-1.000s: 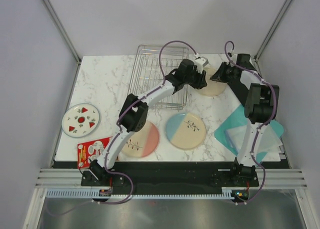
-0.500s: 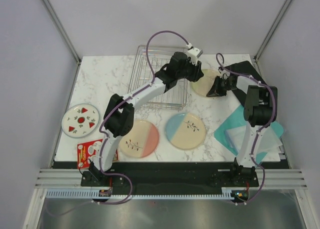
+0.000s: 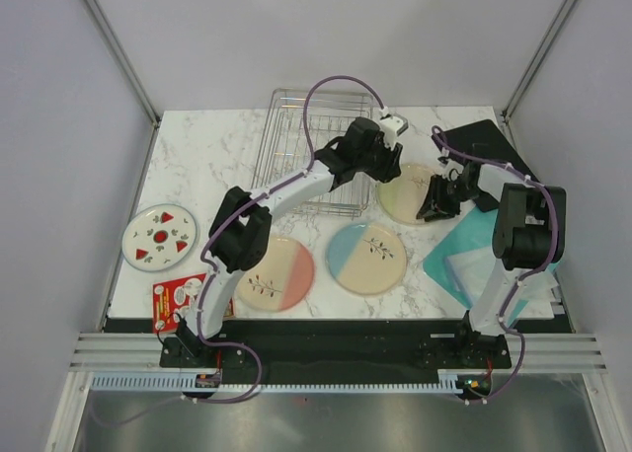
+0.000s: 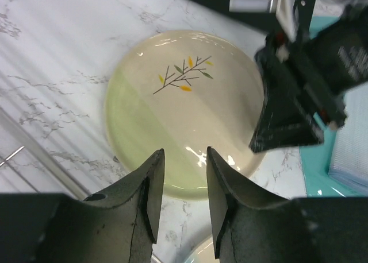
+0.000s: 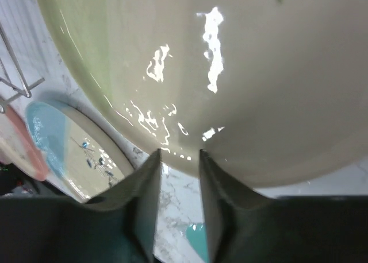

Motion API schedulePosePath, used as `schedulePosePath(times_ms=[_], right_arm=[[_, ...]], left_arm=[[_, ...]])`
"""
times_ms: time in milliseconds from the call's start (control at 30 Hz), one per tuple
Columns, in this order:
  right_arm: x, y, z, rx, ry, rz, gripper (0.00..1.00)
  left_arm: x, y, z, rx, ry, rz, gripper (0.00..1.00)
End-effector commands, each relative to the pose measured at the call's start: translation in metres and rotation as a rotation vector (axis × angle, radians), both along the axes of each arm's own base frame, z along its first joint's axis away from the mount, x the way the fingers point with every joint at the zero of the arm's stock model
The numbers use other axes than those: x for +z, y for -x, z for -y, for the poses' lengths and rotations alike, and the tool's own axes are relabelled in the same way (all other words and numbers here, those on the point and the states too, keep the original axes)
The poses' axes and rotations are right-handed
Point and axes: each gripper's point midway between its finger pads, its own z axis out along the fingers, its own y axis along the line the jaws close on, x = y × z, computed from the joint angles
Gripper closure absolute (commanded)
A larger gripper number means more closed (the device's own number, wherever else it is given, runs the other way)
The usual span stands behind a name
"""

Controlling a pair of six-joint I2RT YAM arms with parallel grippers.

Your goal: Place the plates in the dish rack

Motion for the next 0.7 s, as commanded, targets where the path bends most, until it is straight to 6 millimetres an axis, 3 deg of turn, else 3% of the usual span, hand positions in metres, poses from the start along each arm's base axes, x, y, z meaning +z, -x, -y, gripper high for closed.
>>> schedulePosePath(times_ms=[0, 100, 133, 200, 267, 367, 667], right_arm=[[0.047, -0.042, 0.056, -0.137, -0.021, 0.137, 0.52], [0.061, -0.062, 0.102, -0.206, -0.043, 0.199, 0.5], [0.053, -0.064, 0.108, -0.195, -0.046, 0.191, 0.5], [0.051, -0.066, 0.119, -0.17, -0.048, 0.194, 0.5], [0.039, -0.066, 0.12, -0.138, -0.071, 0.174, 0.51], [0.027, -0.06, 0.111, -0.112, -0.144, 0.136, 0.52], [-0.006, -0.049, 0.095, -0.088, -0.258, 0.065, 0.5]], left_arm=[[-0.03, 0.017, 0.024, -0.097, -0.06, 0.015, 0.59], [-0.056, 0.027, 0.042, -0.133, -0.113, -0.025, 0.65], [-0.058, 0.028, 0.045, -0.137, -0.114, -0.025, 0.67], [-0.071, 0.028, 0.047, -0.127, -0.128, -0.032, 0.81], [-0.077, 0.027, 0.045, -0.118, -0.142, -0.029, 0.93], [-0.089, 0.029, 0.042, -0.12, -0.168, -0.045, 0.98], [-0.123, 0.045, 0.034, -0.145, -0.221, -0.146, 0.98]])
